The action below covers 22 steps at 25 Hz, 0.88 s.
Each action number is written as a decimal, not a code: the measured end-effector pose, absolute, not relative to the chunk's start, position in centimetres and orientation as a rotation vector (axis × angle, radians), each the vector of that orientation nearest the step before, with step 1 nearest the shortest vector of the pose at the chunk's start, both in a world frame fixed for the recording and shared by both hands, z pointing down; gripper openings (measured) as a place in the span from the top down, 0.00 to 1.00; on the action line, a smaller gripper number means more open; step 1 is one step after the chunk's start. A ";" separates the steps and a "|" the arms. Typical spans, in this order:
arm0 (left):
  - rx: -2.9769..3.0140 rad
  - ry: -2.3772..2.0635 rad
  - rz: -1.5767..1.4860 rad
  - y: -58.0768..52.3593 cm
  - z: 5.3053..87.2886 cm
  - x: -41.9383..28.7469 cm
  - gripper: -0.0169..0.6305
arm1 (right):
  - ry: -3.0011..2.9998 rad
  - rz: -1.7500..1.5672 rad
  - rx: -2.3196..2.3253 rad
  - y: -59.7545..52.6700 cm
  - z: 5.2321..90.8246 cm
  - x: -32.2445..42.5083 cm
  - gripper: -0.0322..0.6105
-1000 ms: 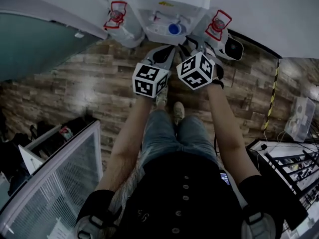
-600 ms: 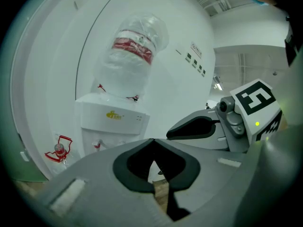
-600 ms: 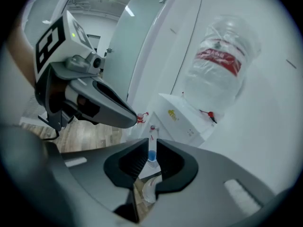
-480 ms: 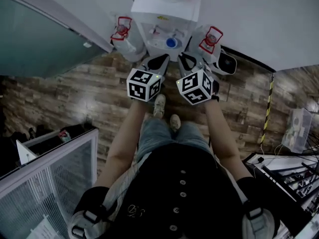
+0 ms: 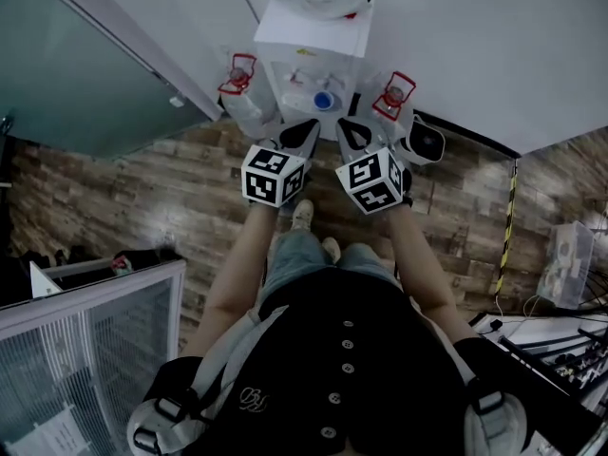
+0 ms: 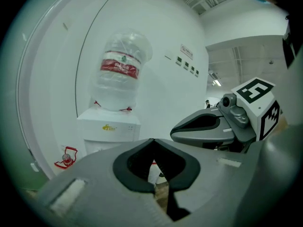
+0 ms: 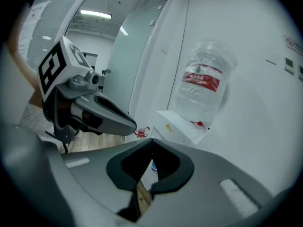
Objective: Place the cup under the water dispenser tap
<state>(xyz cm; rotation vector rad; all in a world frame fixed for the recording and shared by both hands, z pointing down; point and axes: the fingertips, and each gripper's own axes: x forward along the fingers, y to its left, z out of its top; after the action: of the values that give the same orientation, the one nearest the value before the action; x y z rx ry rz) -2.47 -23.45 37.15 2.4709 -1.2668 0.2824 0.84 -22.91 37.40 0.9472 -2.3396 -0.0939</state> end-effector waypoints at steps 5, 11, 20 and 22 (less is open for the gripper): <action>2.501 -1.277 0.233 -21.8 35.7 -1.5 0.98 | -2.513 0.055 0.872 -21.1 36.2 1.1 0.95; 2.523 -1.309 0.223 -20.0 34.7 -0.6 0.98 | -2.617 0.156 0.940 -19.7 34.7 2.8 0.95; 2.534 -1.319 0.194 -18.4 34.2 1.2 0.98 | -2.591 0.218 0.884 -17.5 36.0 4.2 0.95; 2.511 -1.334 0.191 -18.2 34.5 1.2 0.98 | -2.593 0.226 0.894 -17.3 36.0 4.4 0.95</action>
<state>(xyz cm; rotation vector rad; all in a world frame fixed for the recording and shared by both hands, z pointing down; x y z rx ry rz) 1.17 -18.21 34.50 2.5115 -1.3345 0.1911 4.35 -17.29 35.97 0.8940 -2.5928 0.2259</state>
